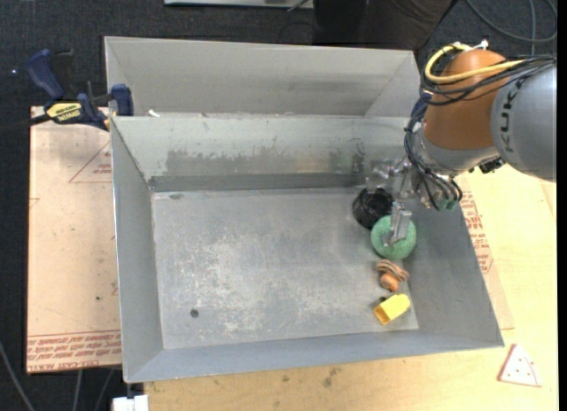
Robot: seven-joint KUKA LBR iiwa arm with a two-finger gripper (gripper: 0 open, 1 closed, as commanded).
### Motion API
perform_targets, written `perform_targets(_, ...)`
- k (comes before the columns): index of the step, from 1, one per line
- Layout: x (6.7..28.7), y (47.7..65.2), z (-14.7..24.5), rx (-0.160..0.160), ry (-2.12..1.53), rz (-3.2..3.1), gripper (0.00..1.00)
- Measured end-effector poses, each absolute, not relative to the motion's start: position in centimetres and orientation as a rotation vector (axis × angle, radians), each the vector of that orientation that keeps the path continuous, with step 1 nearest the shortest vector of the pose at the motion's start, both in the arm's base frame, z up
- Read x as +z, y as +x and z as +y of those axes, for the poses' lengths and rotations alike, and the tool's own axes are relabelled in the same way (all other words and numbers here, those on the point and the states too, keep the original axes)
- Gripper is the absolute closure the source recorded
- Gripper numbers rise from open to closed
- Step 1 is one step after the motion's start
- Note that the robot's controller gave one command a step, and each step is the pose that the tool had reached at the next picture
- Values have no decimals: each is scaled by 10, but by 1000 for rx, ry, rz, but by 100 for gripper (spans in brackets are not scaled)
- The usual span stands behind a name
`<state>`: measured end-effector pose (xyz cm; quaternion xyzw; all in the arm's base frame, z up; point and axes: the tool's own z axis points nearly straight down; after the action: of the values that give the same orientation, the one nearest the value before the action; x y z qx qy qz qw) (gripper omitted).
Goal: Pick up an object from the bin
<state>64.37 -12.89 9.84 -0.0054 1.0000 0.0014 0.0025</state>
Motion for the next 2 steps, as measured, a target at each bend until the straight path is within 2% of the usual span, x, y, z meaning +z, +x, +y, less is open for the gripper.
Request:
perform_targets(1,74,655,-133,8,83,3139,0)
perform_targets(2,70,665,-133,12,71,3147,100)
